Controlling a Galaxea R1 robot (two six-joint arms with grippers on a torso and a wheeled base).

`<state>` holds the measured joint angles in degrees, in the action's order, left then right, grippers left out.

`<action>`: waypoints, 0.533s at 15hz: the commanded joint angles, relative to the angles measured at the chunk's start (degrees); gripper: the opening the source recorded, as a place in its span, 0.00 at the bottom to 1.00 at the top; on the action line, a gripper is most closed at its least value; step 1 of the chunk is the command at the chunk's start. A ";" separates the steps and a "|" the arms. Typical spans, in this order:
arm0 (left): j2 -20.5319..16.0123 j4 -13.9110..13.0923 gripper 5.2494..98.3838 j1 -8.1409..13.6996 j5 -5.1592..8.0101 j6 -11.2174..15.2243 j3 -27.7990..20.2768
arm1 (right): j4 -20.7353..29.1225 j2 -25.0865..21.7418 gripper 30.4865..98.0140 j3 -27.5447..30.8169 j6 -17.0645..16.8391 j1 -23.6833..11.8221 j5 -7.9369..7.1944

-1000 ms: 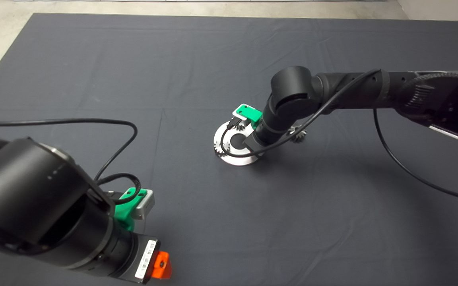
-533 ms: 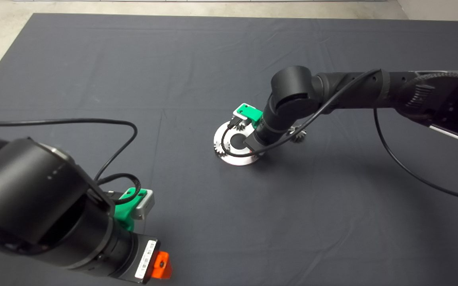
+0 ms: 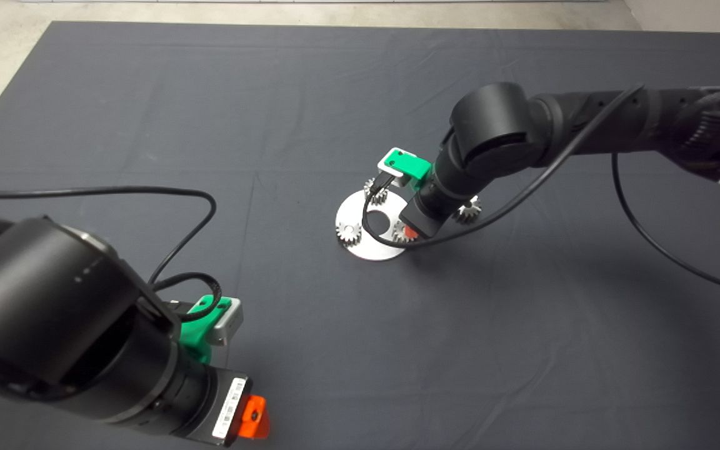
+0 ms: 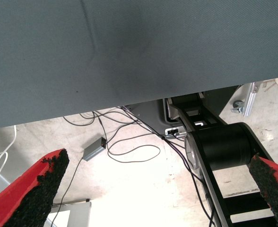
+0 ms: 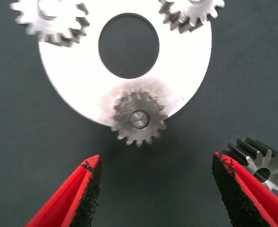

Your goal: Remove an incorrectly installed larger gear and replace it with the correct smaller gear

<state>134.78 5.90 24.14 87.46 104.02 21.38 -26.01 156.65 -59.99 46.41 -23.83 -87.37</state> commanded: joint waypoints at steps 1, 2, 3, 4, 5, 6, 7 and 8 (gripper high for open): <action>-0.25 -1.15 1.00 0.83 0.96 0.56 -0.83 | 10.99 -11.15 0.47 8.79 3.87 -7.73 -5.45; -0.25 -1.14 1.00 0.83 0.96 0.56 -0.83 | 14.23 -15.24 0.51 13.98 4.69 -9.77 -5.27; 0.13 -1.01 1.00 0.83 0.87 0.44 -0.83 | 16.62 -19.32 0.53 18.48 8.18 -10.79 -5.44; 1.19 -1.06 1.00 0.83 0.79 -0.05 -0.90 | 18.80 -23.14 0.54 22.74 11.61 -11.06 -5.53; 1.59 -1.06 1.00 0.91 0.87 -0.05 -0.82 | 21.06 -25.97 0.54 26.83 14.05 -11.06 -5.62; 1.36 -1.06 1.00 0.91 0.79 -0.05 -0.60 | 23.82 -28.87 0.59 31.82 18.47 -11.06 -5.62; 1.16 -1.06 1.00 0.91 1.04 -0.05 -0.65 | 25.89 -31.83 0.62 35.01 24.52 -11.06 -5.79; 0.45 -1.06 1.00 0.91 1.05 -0.05 -0.74 | 27.67 -34.51 0.62 36.63 28.81 -11.06 -5.80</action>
<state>136.44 5.60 24.14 87.39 104.06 21.38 -12.05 135.23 -38.17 56.77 -31.35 -87.85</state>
